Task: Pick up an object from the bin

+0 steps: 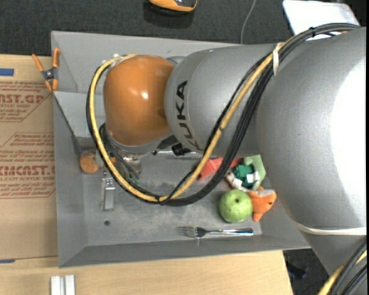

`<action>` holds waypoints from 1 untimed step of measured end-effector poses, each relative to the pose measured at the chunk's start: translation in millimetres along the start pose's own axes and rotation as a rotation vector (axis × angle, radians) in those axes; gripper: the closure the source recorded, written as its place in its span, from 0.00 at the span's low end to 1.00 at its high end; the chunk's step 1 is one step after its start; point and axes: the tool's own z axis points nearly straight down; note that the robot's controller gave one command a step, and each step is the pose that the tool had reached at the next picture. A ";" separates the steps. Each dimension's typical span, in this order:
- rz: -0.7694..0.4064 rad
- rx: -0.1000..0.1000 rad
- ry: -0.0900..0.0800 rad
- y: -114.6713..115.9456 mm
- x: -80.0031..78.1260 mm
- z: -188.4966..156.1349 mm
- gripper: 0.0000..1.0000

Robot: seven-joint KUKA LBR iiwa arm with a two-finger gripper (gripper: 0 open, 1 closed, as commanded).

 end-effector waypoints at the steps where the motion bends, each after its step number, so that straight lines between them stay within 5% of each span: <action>1: -0.088 0.000 0.000 -25.6 -40.3 -24.3 0.00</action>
Offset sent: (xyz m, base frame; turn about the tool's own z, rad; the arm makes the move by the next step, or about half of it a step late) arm 0.0403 -0.0943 0.0844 0.0557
